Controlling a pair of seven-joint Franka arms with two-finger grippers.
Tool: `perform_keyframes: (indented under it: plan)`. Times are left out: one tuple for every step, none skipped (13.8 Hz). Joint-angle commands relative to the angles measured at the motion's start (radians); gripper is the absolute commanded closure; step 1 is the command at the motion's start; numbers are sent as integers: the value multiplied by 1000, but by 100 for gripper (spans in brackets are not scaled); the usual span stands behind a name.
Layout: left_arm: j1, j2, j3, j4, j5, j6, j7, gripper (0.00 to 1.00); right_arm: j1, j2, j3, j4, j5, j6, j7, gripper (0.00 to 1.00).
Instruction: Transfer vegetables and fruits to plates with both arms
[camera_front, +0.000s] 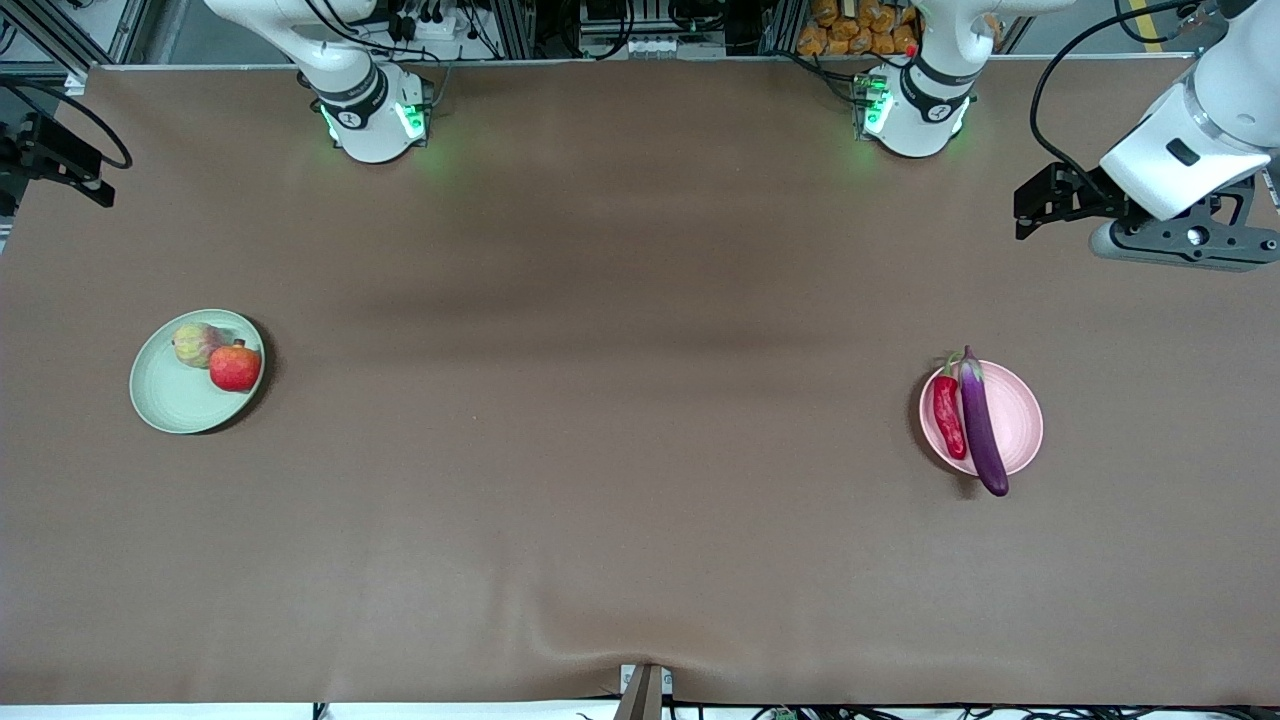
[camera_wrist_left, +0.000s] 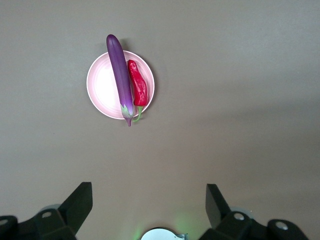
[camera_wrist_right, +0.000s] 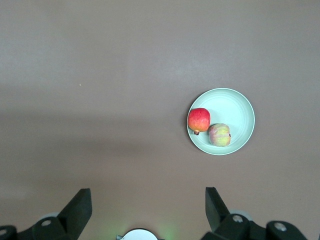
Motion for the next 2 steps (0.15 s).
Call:
perform_keyframes:
  plan:
    - [6,2,-8,6,3,5,0,0,4,12,2,29,-24,-21,11,0]
    - [6,2,-6,8,1,5,0,0,3,12,2,27,-24,-21,11,0]
